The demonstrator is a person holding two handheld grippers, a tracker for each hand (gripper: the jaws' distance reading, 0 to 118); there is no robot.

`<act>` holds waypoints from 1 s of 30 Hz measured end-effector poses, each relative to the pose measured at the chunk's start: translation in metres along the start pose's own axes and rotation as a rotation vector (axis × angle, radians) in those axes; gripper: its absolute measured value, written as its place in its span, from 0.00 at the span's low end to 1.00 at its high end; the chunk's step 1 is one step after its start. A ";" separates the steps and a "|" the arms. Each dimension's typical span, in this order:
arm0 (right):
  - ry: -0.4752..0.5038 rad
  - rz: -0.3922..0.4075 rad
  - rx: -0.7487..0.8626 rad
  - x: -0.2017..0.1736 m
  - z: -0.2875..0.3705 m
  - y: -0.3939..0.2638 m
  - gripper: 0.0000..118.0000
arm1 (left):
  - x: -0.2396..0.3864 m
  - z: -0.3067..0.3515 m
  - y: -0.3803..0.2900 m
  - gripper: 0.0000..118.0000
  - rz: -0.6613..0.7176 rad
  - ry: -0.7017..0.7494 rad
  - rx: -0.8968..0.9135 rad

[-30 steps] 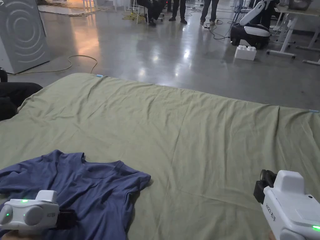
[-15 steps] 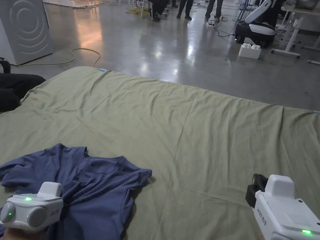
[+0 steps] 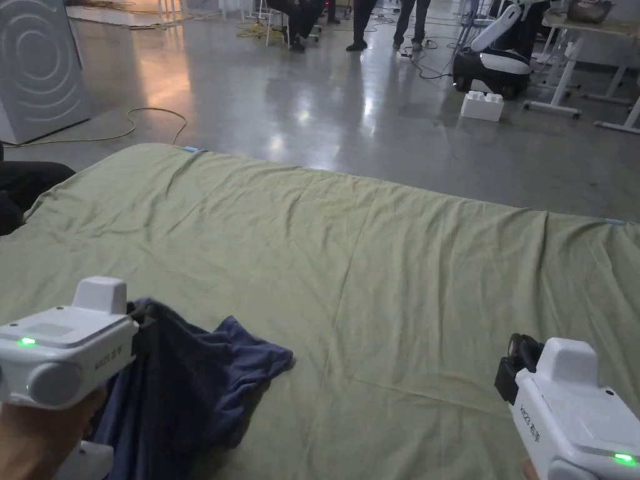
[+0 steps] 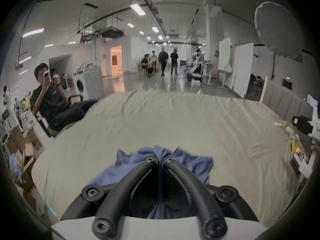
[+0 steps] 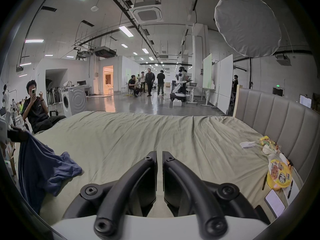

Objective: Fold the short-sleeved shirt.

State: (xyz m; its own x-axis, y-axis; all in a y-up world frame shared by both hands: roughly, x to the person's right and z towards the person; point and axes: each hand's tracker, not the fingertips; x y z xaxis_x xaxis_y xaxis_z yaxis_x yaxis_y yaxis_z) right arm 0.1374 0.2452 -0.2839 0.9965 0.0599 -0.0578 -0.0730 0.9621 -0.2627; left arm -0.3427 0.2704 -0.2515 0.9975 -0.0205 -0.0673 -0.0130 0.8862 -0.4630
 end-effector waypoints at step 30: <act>-0.290 -0.089 0.056 0.170 0.090 -0.012 0.06 | 0.416 -0.011 0.024 0.04 -0.317 -0.715 -0.002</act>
State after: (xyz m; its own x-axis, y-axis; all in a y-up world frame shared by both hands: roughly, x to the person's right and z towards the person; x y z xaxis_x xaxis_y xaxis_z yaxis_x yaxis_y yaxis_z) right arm 0.3112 0.2676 -0.2034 0.9694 0.0400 0.2424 0.0097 0.9797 -0.2004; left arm 0.0711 0.2782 -0.3002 0.7559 0.0317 0.6540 0.2803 0.8870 -0.3670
